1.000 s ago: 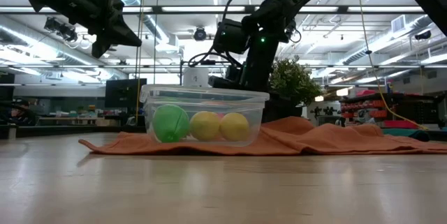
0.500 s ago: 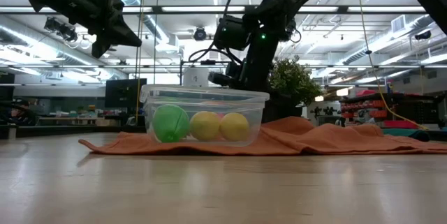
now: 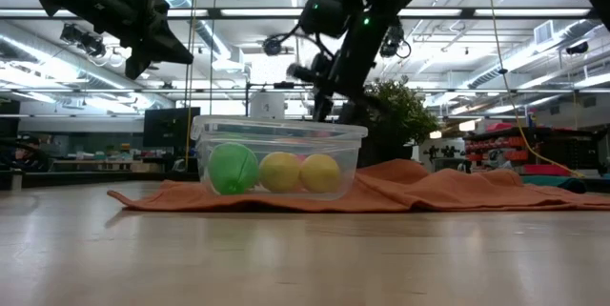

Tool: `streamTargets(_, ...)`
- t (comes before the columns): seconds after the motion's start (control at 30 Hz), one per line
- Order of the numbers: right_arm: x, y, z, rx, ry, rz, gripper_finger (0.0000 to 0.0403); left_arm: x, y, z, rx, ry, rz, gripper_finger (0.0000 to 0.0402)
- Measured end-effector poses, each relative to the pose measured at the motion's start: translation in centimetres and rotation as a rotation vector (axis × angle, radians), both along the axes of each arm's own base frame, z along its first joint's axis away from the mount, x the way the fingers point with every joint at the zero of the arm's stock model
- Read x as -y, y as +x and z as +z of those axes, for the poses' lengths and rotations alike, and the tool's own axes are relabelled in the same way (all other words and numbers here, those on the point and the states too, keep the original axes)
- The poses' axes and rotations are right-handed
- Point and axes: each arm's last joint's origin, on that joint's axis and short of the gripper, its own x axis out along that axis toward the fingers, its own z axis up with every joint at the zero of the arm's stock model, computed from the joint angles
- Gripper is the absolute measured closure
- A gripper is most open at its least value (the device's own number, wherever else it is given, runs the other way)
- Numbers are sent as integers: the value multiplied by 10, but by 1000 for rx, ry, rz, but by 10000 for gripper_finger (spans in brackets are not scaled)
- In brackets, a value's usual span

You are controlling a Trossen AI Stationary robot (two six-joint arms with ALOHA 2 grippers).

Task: Pick and placing Produce into tupperware
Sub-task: Put the orange carrot into the transparent bin

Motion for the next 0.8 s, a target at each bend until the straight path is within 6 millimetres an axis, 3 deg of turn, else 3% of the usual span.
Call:
streamTargets(0.17,-6,-8,29,65,-42,61,307,0,0,0,0,0,0,374)
streamTargets(0.33,-38,-8,48,133,24,236,307,0,0,0,0,0,0,378)
streamTargets(0.6,-96,-2,50,166,160,424,307,0,0,0,0,0,0,368)
streamTargets(0.8,-112,1,51,194,173,445,306,0,0,0,1,-1,1,374)
